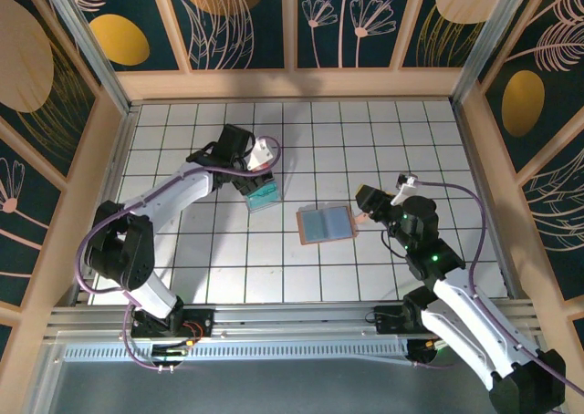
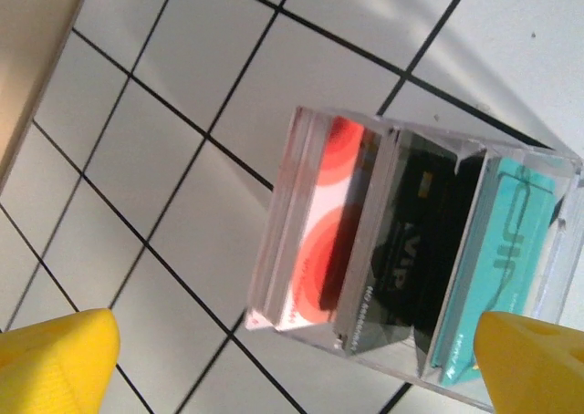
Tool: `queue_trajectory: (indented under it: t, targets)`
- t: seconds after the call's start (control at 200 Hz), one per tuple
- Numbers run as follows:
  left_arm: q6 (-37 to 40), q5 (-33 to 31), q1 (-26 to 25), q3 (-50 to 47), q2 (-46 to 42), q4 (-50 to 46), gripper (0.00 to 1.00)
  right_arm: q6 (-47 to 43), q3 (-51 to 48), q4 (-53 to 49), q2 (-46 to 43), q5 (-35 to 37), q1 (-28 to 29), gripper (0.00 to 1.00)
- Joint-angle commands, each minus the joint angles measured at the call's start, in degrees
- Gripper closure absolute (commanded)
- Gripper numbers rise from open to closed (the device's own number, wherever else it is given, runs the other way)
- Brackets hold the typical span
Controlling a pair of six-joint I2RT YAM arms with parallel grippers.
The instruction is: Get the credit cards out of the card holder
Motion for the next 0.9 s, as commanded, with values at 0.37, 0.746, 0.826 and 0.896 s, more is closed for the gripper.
queue_trajectory:
  t: [0.37,0.746,0.826,0.896]
  targets:
    - [-6.49,-8.28,-0.4,-5.47,1.79,5.53,0.01,1.36,1.43,0.39,0.03,-1.01,0.17,0.45]
    - [-8.53,-10.11,-0.36,-2.38,4.29,6.08,0.01,0.93,1.54,0.0,0.03,-0.74,0.23,0.45]
    - [-8.89,-10.07,-0.4,-2.07,4.24,6.07,0.01,0.84,1.43,0.07,0.09,-0.83,0.16,0.46]
    - [-9.02,-10.31,-0.39,-1.94,4.16,6.25,0.01,0.77,1.35,-0.01,0.03,-0.83,0.22,0.46]
